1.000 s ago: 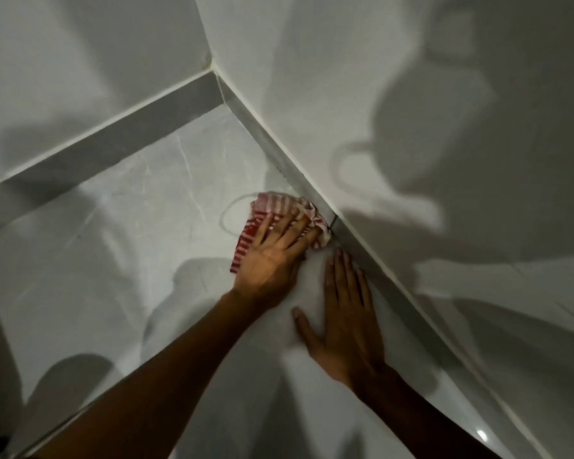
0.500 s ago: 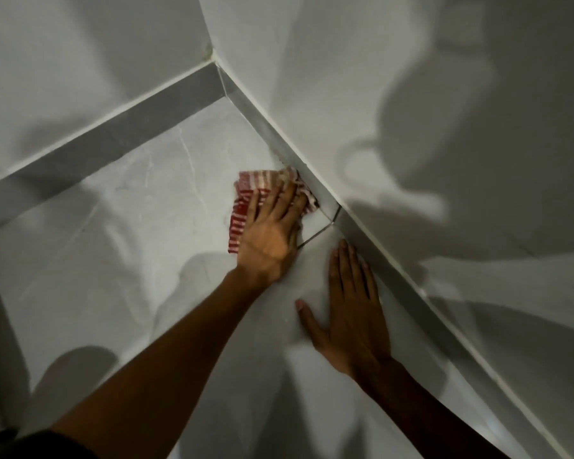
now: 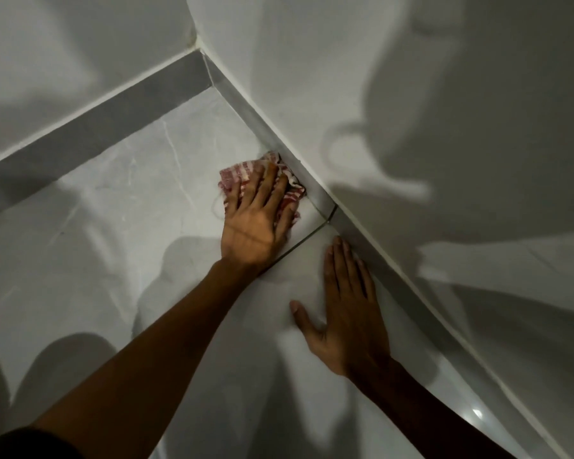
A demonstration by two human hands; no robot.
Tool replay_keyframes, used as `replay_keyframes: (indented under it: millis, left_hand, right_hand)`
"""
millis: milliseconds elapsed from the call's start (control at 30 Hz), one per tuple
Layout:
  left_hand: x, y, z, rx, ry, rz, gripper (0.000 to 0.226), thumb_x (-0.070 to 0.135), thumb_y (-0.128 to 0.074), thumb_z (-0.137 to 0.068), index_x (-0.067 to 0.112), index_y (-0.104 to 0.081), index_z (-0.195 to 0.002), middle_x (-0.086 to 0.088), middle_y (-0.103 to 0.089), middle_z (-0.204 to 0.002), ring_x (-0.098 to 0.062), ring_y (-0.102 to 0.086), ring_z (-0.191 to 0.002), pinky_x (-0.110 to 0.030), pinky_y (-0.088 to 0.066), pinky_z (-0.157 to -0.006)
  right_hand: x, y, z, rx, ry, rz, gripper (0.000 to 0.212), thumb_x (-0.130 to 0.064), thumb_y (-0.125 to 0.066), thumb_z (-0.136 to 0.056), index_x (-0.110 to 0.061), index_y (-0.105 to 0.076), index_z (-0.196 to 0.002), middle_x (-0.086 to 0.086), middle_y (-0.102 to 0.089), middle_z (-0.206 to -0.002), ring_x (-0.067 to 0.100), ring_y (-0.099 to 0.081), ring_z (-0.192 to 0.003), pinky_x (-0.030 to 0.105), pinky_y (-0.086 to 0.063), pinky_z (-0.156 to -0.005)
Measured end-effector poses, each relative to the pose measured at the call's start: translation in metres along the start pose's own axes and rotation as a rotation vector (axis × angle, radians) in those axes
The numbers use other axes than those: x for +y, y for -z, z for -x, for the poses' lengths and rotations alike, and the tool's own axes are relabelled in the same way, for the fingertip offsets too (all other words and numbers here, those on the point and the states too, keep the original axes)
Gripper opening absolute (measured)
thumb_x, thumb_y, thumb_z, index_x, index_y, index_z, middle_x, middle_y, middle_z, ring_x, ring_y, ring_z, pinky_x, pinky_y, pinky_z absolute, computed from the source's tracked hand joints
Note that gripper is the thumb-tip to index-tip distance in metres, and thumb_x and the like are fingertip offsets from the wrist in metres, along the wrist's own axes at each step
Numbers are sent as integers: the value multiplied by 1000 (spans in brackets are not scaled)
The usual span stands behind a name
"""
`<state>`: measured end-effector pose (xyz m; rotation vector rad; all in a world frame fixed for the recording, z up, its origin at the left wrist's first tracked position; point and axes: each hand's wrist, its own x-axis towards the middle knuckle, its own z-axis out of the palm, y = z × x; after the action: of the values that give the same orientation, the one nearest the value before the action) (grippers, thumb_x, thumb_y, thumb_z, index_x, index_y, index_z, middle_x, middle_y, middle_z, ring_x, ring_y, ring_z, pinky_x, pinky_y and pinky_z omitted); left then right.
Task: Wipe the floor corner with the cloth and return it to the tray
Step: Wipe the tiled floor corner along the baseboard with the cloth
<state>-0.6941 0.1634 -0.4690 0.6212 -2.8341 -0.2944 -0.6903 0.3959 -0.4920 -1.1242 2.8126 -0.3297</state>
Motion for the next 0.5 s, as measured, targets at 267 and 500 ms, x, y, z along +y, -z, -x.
replay_keyframes:
  millis: [267, 500]
  left_hand:
    - [30, 39, 15, -181, -274, 98, 43, 4, -64, -98, 8, -67, -141, -18, -61, -153, -39, -57, -144, -51, -50, -118]
    - [81, 146, 44, -586, 212, 724, 38, 5, -63, -102, 16, -69, -138, -3, -77, -118, -25, -77, -98, -18, -62, -69]
  right_hand:
    - [-5, 20, 4, 6, 0, -189, 94, -59, -54, -109, 0, -20, -175, 15, -17, -186, 29, -19, -173, 52, -25, -138]
    - [-28, 134, 93, -106, -71, -301, 88, -56, -42, -112, -11, -5, -178, 3, 1, -190, 24, -10, -175, 40, -9, -142]
